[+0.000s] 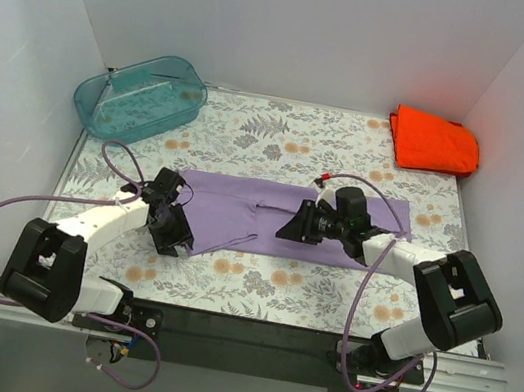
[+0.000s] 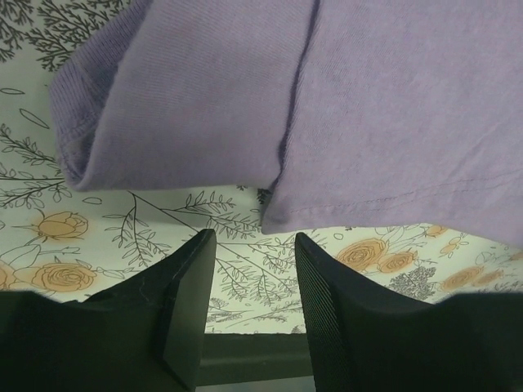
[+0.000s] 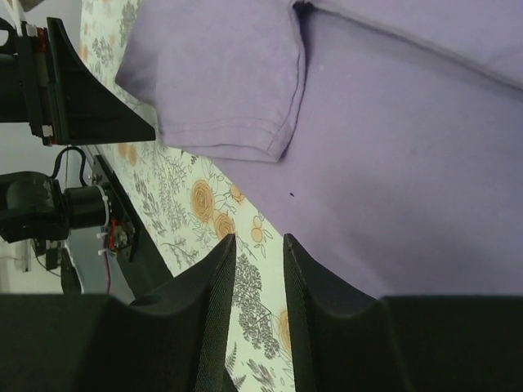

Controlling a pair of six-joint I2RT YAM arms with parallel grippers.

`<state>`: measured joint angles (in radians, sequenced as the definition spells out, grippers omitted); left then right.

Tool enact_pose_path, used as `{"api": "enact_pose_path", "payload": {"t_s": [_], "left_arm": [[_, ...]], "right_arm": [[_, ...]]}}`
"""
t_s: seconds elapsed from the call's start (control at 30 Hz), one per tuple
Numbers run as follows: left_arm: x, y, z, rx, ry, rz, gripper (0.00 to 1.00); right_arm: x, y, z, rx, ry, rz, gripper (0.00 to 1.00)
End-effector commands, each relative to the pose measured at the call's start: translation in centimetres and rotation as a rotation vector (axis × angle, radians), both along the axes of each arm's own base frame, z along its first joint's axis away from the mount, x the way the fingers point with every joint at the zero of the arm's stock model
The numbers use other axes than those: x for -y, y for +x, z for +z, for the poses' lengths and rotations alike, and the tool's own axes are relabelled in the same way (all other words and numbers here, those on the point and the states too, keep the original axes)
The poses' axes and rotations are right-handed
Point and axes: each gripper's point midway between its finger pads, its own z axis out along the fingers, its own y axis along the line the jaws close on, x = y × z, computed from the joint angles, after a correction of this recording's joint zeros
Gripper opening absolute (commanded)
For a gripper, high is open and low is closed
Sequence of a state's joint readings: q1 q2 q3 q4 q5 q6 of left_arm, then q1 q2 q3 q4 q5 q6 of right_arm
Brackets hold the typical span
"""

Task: Fold and stack the t-shirts
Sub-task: Fold the tshirt

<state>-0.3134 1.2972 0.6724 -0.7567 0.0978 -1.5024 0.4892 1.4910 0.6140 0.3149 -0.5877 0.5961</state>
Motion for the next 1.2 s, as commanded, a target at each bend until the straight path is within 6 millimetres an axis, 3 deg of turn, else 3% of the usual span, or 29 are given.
{"api": "enact_pose_path", "payload": {"t_s": [0.0,0.3,0.77,0.93,1.0,1.17], "left_arm": [[0.8,0.6,-0.1,0.028,-0.037,0.021,0.42],[1.4,1.0,-0.7,0.023,-0.054,0.023,0.34],[1.7,0.4,-1.3,-0.008,-0.072,-0.011,0.25],[1.7,0.2,-1.1,-0.009,-0.073,-0.018,0.11],[1.6,0.2,-1.0,-0.006,-0.068,-0.016,0.0],[1.4,0.3,-0.5,0.003,-0.06,-0.014,0.0]], "right_arm": [[-2.7,0.8,0.9,0.023,0.011,0.001,0.36],[-6.3,1.1,-0.4,-0.026,-0.009,0.006,0.39],[-6.7,1.6,-3.5,-0.105,-0.06,-0.047,0.39],[-7.3,1.7,-3.6,-0.11,-0.053,-0.034,0.39],[-7.5,1.7,-3.7,-0.112,-0.052,-0.028,0.39],[-7.9,1.4,-3.9,-0.122,-0.05,-0.012,0.37]]}}
